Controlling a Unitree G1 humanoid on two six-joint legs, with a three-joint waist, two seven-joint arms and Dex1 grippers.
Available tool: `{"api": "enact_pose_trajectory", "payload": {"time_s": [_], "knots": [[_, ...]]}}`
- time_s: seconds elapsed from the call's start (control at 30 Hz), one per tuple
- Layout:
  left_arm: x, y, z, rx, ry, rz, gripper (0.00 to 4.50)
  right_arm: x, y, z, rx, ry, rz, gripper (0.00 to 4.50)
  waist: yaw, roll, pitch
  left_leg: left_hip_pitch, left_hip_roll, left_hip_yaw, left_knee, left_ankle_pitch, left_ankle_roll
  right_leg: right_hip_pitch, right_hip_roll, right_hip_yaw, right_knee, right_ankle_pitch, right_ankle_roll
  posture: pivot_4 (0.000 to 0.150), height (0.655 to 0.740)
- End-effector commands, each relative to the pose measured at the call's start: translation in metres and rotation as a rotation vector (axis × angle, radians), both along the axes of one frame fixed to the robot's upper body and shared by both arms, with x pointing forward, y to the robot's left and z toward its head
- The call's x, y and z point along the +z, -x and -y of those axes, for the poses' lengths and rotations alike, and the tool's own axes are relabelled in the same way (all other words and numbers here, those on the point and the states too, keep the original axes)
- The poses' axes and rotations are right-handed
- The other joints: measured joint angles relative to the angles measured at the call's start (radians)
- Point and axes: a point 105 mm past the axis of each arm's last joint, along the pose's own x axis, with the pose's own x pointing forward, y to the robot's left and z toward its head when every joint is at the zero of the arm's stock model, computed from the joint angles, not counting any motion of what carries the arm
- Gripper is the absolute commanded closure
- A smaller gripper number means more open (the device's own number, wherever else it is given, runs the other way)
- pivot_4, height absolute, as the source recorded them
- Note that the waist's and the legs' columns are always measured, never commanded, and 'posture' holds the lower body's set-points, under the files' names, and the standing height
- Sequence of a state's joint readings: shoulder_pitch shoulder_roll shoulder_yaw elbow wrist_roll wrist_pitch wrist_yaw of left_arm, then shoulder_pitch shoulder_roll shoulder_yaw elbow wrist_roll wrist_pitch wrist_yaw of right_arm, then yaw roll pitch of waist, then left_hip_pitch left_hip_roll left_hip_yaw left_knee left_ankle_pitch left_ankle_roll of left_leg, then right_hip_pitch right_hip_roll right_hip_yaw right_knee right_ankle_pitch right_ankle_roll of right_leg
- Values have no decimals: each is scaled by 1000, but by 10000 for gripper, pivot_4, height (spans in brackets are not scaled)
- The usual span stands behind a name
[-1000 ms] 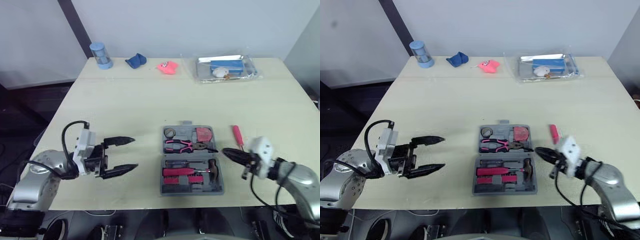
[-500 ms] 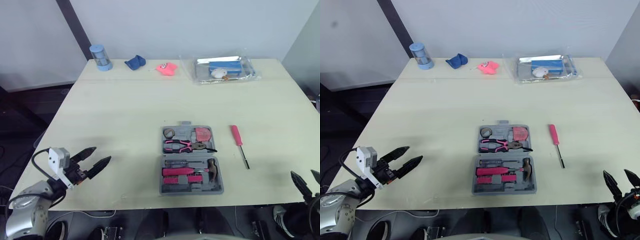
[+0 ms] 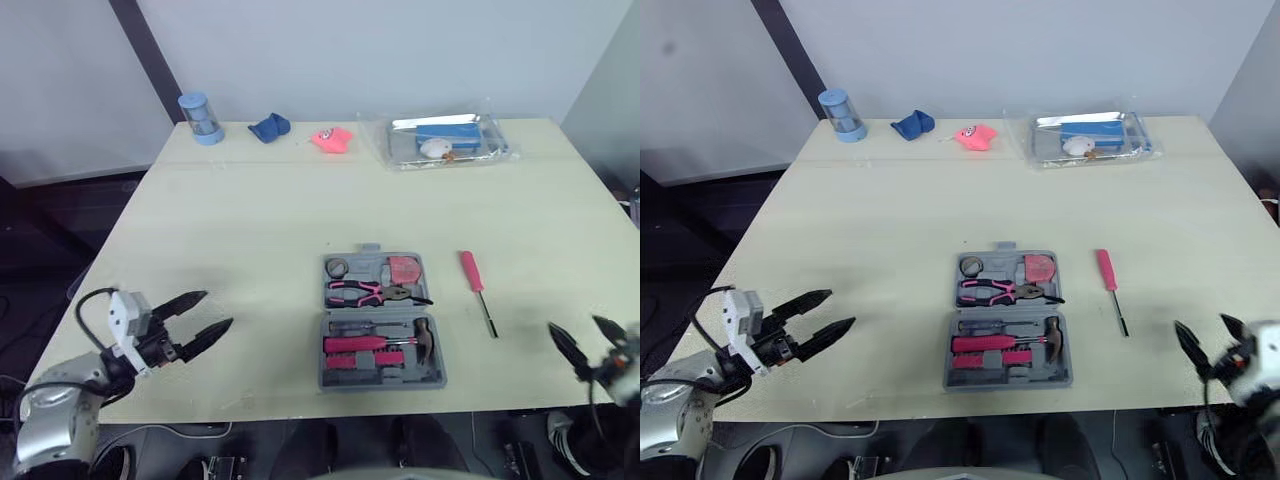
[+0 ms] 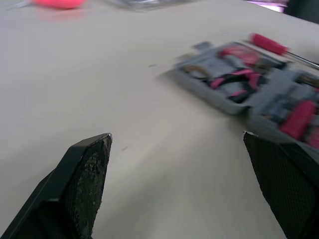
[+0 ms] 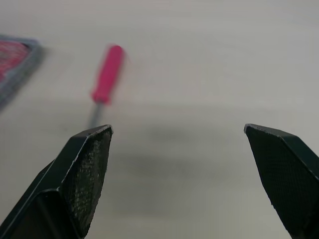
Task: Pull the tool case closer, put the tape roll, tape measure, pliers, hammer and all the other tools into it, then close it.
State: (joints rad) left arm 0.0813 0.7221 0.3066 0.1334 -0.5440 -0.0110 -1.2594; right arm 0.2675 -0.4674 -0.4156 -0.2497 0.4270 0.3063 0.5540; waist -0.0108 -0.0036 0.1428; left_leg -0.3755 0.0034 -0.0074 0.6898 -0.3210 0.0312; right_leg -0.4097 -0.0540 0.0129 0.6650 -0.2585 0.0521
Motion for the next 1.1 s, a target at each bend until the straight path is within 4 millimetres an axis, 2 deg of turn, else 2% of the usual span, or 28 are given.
{"api": "enact_pose_trajectory", "payload": {"time_s": [0.03,0.2,0.37,0.7,0.83,0.9,0.93,1.03,1.1], "knots": [[17,1,24,-167,-35,54,0,4,-16,-21,30,32,-8,442,3,1,0,0,0,0,0,0,0,0,0,0,0,0,0,1500,7400],[33,3,54,-352,-55,83,0,-7,-39,-34,-6,43,-64,442,1,0,0,-2,-1,0,0,2,-4,-1,0,-1,-2,0,0,1500,7400],[64,9,89,-563,-56,158,0,-19,-59,-50,-34,-11,-118,442,-3,1,0,-2,-1,0,0,2,-4,-1,1,0,-1,0,0,1500,7400],[91,18,112,-693,-37,200,0,-38,-73,-53,-83,-31,-174,442,-5,1,0,-2,-1,0,0,2,-4,-1,2,0,-1,0,0,1500,7400],[96,18,113,-694,-30,205,0,-40,-75,-56,-70,-27,-171,12062,-6,1,0,-2,0,0,0,2,-4,-1,2,0,-1,0,0,1500,7400],[96,18,113,-693,-31,204,0,-40,-75,-57,-63,-23,-163,21391,-6,1,0,-2,0,0,0,2,-4,-1,3,0,-1,0,0,1500,7400],[96,18,113,-691,-28,202,0,-40,-76,-57,-62,-22,-161,28039,-6,1,0,-1,0,0,0,2,-4,-1,3,0,-1,0,0,1500,7400],[97,18,113,-687,-22,201,0,-39,-77,-59,-45,-14,-147,40784,-6,1,0,-2,0,0,0,2,-4,-1,3,0,-1,0,0,1500,7400],[96,17,113,-685,-20,200,0,-38,-76,-60,-30,-1,-142,41109,-6,1,0,-1,0,0,0,2,-4,-1,3,0,-1,0,0,1500,7400]]}}
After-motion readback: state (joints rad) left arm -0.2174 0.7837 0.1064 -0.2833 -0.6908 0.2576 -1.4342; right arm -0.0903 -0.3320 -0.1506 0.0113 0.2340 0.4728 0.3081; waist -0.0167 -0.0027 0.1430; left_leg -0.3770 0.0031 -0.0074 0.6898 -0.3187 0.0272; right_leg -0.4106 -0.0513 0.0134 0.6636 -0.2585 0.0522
